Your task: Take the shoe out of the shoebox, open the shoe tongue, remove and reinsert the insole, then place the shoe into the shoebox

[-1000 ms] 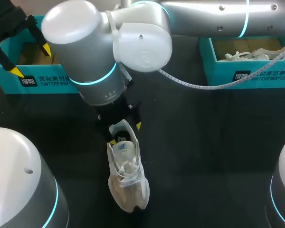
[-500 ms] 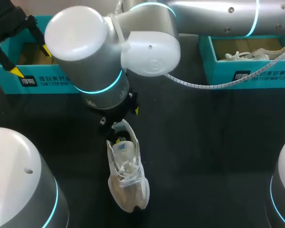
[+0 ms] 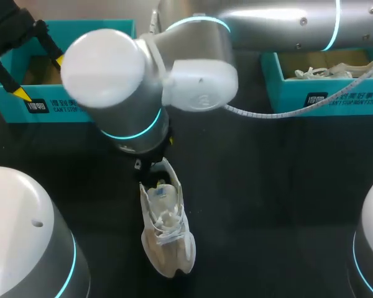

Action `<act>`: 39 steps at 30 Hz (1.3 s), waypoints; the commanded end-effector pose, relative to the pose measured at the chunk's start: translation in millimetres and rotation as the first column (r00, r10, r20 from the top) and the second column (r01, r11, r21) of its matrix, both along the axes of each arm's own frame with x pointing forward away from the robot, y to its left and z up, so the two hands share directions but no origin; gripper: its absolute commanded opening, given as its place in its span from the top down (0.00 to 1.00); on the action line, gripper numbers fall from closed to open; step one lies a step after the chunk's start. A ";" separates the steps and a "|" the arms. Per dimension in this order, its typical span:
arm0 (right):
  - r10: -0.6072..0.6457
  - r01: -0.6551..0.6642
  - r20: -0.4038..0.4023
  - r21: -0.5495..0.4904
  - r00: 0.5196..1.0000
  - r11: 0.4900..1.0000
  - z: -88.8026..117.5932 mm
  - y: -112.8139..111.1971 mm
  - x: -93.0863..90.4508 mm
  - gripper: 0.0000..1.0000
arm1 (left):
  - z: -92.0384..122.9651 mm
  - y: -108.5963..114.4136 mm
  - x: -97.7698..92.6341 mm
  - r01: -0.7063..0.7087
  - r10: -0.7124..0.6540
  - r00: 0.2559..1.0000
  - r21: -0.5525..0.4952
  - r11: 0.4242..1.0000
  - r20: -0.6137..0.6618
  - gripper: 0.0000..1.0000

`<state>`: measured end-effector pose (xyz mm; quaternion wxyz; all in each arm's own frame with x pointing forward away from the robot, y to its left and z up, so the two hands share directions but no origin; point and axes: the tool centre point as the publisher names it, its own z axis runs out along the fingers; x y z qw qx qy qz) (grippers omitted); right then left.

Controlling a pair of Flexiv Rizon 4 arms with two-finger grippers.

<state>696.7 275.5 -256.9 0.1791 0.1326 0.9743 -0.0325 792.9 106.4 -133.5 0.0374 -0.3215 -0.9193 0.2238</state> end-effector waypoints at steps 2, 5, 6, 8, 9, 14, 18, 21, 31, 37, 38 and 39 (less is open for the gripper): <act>0.257 -0.257 -0.102 0.009 0.961 0.966 -10.2 12.5 9.8 0.00 | 0.3 0.3 1.5 0.002 -0.002 1.000 0.003 1.000 -0.002 0.00; 0.257 -0.257 -0.102 0.009 0.961 0.966 -10.2 12.5 9.8 0.00 | 0.3 0.3 1.5 0.002 -0.002 1.000 0.003 1.000 -0.002 0.00; 0.257 -0.257 -0.102 0.009 0.961 0.966 -10.2 12.5 9.8 0.00 | 0.3 0.3 1.5 0.002 -0.002 1.000 0.003 1.000 -0.002 0.00; 0.257 -0.257 -0.102 0.009 0.961 0.966 -10.2 12.5 9.8 0.00 | 0.3 0.3 1.5 0.002 -0.002 1.000 0.003 1.000 -0.002 0.00; 0.257 -0.257 -0.102 0.009 0.961 0.966 -10.2 12.5 9.8 0.00 | 0.3 0.3 1.5 0.002 -0.002 1.000 0.003 1.000 -0.002 0.00; 0.268 -0.274 -0.110 -0.045 0.957 0.961 -22.2 19.7 17.6 0.00 | 0.3 0.3 1.5 0.002 -0.002 1.000 0.003 1.000 -0.002 0.00; 0.291 -0.298 -0.102 -0.062 0.951 0.952 -26.0 20.4 28.6 0.00 | 0.3 0.3 1.5 0.002 -0.002 1.000 0.003 1.000 -0.002 0.00; 0.311 -0.317 -0.094 -0.071 0.946 0.946 -30.4 21.9 35.5 0.00 | 0.3 0.3 1.5 0.002 -0.002 1.000 0.003 1.000 -0.002 0.00; 0.340 -0.349 -0.112 -0.069 0.934 0.935 -57.6 20.7 57.2 0.00 | 0.3 0.3 1.5 0.002 -0.002 1.000 0.003 1.000 -0.002 0.00; 0.369 -0.379 -0.123 -0.066 0.921 0.923 -74.0 15.5 69.6 0.00 | 0.3 0.3 1.5 0.002 -0.002 1.000 0.003 1.000 -0.002 0.00; 0.369 -0.379 -0.127 -0.067 0.921 0.923 -76.7 14.6 72.2 0.00 | 0.3 0.3 1.5 0.002 -0.002 1.000 0.003 1.000 -0.002 0.00; 0.373 -0.383 -0.129 -0.070 0.919 0.921 -78.8 14.1 74.0 0.00 | 0.3 0.3 1.5 0.002 -0.002 1.000 0.003 1.000 -0.002 0.00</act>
